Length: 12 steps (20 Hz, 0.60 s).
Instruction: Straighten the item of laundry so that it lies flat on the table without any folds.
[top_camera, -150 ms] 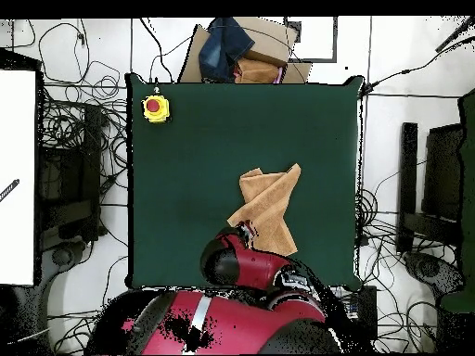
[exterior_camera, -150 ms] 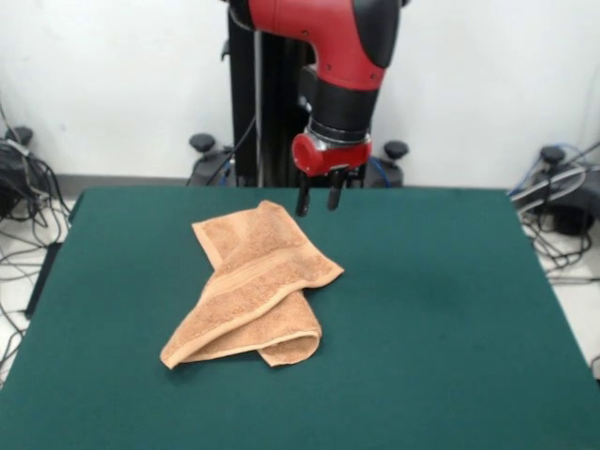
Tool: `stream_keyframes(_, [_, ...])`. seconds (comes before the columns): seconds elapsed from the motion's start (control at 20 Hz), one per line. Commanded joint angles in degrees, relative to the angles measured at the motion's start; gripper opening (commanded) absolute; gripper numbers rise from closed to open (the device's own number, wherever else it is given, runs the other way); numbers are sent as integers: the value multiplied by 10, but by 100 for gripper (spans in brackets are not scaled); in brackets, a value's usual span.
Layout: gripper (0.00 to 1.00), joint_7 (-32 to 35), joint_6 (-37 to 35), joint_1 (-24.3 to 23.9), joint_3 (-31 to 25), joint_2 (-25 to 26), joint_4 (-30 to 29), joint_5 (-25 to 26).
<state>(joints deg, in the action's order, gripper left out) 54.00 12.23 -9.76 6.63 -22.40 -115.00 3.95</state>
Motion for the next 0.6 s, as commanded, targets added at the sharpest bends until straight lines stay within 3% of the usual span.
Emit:
stream_keyframes(0.05, [100, 130, 32, 1, -11, 32, 36, 7])
stream_keyframes(0.6, [100, 125, -1, 21, 7, 54, 49, -20])
